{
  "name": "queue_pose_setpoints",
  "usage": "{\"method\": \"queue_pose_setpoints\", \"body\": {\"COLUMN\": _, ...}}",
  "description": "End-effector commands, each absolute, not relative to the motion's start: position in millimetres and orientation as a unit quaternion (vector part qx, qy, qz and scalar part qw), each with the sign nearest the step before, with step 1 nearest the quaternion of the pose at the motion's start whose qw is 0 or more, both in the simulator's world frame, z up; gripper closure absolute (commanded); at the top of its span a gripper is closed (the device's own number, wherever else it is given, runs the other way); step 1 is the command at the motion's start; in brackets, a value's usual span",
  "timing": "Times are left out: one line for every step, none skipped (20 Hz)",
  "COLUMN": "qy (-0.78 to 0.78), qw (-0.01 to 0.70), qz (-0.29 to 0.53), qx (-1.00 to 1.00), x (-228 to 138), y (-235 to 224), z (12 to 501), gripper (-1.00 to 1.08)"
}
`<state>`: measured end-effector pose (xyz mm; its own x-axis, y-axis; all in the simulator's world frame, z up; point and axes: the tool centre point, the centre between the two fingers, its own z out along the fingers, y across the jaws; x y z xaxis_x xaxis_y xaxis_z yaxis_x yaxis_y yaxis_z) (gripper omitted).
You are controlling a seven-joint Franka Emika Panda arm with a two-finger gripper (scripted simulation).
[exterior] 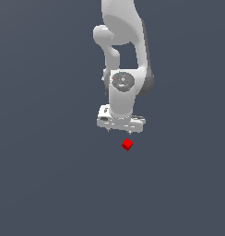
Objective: Lift up the red cube by 0.2 meters.
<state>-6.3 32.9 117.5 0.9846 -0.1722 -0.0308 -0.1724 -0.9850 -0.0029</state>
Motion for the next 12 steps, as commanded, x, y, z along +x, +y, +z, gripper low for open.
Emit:
{"method": "queue_pose_setpoints", "body": {"qy": 0.114, "qw": 0.002, "qz": 0.014, "qx": -0.993, "x": -5.7, "y": 38.7, "z": 106.8, "gripper": -0.92}}
{"method": "queue_pose_setpoints", "body": {"qy": 0.126, "qw": 0.002, "qz": 0.013, "qx": -0.992, "x": -5.2, "y": 41.0, "z": 102.3, "gripper": -0.92}}
{"method": "queue_pose_setpoints", "body": {"qy": 0.137, "qw": 0.002, "qz": 0.012, "qx": -0.990, "x": -4.6, "y": 43.4, "z": 97.8, "gripper": -0.92}}
{"method": "queue_pose_setpoints", "body": {"qy": 0.149, "qw": 0.002, "qz": 0.012, "qx": -0.989, "x": -4.0, "y": 45.8, "z": 93.2, "gripper": -0.92}}
{"method": "queue_pose_setpoints", "body": {"qy": 0.161, "qw": 0.002, "qz": 0.011, "qx": -0.987, "x": -3.3, "y": 48.2, "z": 88.6, "gripper": -0.92}}
{"method": "queue_pose_setpoints", "body": {"qy": 0.173, "qw": 0.002, "qz": 0.010, "qx": -0.985, "x": -2.5, "y": 50.5, "z": 84.0, "gripper": -0.92}}
{"method": "queue_pose_setpoints", "body": {"qy": 0.184, "qw": 0.001, "qz": 0.009, "qx": -0.983, "x": -1.6, "y": 52.9, "z": 79.4, "gripper": -0.92}}
{"method": "queue_pose_setpoints", "body": {"qy": 0.196, "qw": 0.001, "qz": 0.008, "qx": -0.980, "x": -0.6, "y": 55.2, "z": 74.7, "gripper": -0.92}}
{"method": "queue_pose_setpoints", "body": {"qy": 0.208, "qw": 0.001, "qz": 0.008, "qx": -0.978, "x": 0.4, "y": 57.5, "z": 70.0, "gripper": -0.92}}
{"method": "queue_pose_setpoints", "body": {"qy": 0.220, "qw": 0.001, "qz": 0.007, "qx": -0.975, "x": 1.5, "y": 59.8, "z": 65.3, "gripper": -0.92}}
{"method": "queue_pose_setpoints", "body": {"qy": 0.232, "qw": 0.001, "qz": 0.006, "qx": -0.973, "x": 2.7, "y": 62.0, "z": 60.7, "gripper": -0.92}}
{"method": "queue_pose_setpoints", "body": {"qy": 0.243, "qw": 0.001, "qz": 0.006, "qx": -0.970, "x": 3.9, "y": 64.0, "z": 56.4, "gripper": -0.92}}
